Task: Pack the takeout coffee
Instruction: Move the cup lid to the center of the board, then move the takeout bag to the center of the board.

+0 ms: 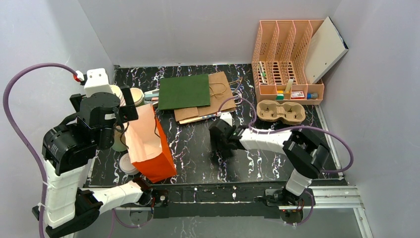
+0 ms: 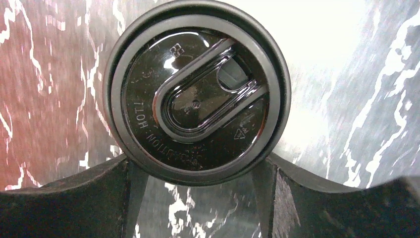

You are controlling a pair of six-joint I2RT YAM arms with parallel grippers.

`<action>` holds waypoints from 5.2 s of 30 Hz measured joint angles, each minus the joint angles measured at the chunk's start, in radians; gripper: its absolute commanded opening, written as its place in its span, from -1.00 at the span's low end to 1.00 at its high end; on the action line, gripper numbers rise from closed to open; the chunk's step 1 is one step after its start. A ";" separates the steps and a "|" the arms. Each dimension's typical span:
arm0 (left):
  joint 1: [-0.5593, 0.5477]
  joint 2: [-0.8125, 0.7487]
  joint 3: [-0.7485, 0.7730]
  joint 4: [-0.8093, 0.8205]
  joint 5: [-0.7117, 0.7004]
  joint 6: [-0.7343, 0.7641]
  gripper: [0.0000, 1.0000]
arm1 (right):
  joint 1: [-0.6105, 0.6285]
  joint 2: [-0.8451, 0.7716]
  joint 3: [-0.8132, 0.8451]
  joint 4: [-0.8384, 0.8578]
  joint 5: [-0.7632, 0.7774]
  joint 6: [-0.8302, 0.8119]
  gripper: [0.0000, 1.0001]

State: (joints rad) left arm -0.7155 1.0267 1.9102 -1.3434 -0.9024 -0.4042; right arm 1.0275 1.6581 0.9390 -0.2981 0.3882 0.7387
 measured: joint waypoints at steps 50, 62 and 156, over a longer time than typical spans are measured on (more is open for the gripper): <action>0.000 -0.037 -0.018 -0.034 0.040 -0.001 0.96 | 0.299 0.109 0.869 -0.095 -0.191 -0.359 0.32; 0.000 -0.046 -0.034 -0.029 0.072 0.002 0.96 | 0.299 0.217 1.026 -0.150 -0.026 -0.377 -0.97; 0.000 -0.135 -0.529 0.554 0.709 -0.265 -1.00 | 0.196 -0.196 0.608 -0.412 0.223 -0.194 0.46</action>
State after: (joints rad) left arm -0.7155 0.8913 1.3808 -0.7895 -0.1936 -0.6689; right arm 1.2236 1.4616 1.5471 -0.7105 0.6113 0.5446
